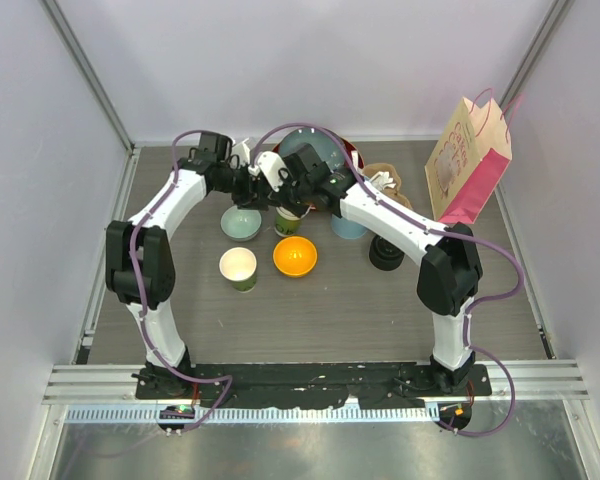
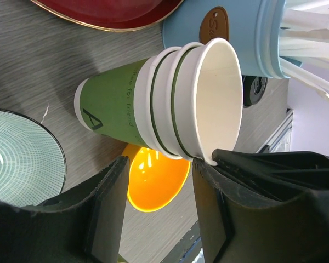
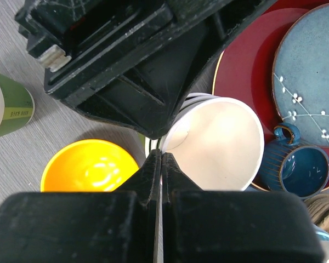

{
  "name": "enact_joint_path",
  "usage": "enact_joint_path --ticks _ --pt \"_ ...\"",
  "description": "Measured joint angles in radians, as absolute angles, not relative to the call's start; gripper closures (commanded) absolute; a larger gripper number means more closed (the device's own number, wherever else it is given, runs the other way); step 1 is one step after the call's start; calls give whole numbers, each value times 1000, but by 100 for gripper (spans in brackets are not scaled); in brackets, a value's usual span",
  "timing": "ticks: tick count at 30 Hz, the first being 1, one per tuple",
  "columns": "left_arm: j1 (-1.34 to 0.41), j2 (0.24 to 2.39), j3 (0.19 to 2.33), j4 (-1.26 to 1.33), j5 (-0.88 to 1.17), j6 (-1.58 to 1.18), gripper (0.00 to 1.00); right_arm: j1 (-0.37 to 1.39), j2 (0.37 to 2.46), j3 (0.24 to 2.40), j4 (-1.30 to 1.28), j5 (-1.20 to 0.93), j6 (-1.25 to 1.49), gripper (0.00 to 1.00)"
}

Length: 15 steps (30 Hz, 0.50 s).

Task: Pack the takeout coffee

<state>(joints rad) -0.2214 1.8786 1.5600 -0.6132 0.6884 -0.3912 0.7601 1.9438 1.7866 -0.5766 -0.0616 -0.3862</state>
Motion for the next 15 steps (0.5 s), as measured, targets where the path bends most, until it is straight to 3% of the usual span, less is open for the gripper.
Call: enact_joint_path --ticks 15 --pt "-221 1917 1550 -587 668 -419 50 759 1944 1783 -566 -63 -386 99"
